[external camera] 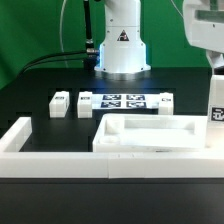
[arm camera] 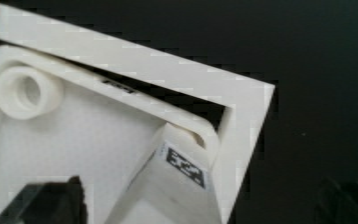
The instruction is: Assemble desk
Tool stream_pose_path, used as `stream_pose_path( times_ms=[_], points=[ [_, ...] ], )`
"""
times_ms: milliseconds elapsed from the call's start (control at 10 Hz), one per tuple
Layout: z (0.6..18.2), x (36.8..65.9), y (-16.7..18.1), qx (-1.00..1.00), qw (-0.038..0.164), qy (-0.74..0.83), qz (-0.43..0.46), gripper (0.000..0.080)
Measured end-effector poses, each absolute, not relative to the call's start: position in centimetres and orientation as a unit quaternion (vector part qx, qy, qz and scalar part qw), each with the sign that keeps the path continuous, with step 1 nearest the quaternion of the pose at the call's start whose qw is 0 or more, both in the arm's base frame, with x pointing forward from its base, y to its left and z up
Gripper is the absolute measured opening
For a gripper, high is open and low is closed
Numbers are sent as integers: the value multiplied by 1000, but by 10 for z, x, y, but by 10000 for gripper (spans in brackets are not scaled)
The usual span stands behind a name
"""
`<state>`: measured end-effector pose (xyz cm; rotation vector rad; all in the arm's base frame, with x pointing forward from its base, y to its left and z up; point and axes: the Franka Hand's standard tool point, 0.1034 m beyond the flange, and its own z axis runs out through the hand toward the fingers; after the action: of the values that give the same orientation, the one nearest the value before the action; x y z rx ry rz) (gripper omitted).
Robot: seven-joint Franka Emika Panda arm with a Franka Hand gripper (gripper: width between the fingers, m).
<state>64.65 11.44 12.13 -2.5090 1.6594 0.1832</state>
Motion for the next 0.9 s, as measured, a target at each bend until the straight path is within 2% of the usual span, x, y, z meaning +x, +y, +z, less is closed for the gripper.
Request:
stream_pose_path(
  times_ms=[200,400,500,600,700,900],
  points=[
    [122,646,116,-870,67,486,56,648],
    [125,636,131,-922,62,380,40,648],
    [127,633,134,-947,71,312,18,648],
    [130,625,137,-959,76,274,-1,648],
    [134,611,143,-970,71,234,-6,648],
    [132,610,141,-968,72,242,-3,648]
  ],
)
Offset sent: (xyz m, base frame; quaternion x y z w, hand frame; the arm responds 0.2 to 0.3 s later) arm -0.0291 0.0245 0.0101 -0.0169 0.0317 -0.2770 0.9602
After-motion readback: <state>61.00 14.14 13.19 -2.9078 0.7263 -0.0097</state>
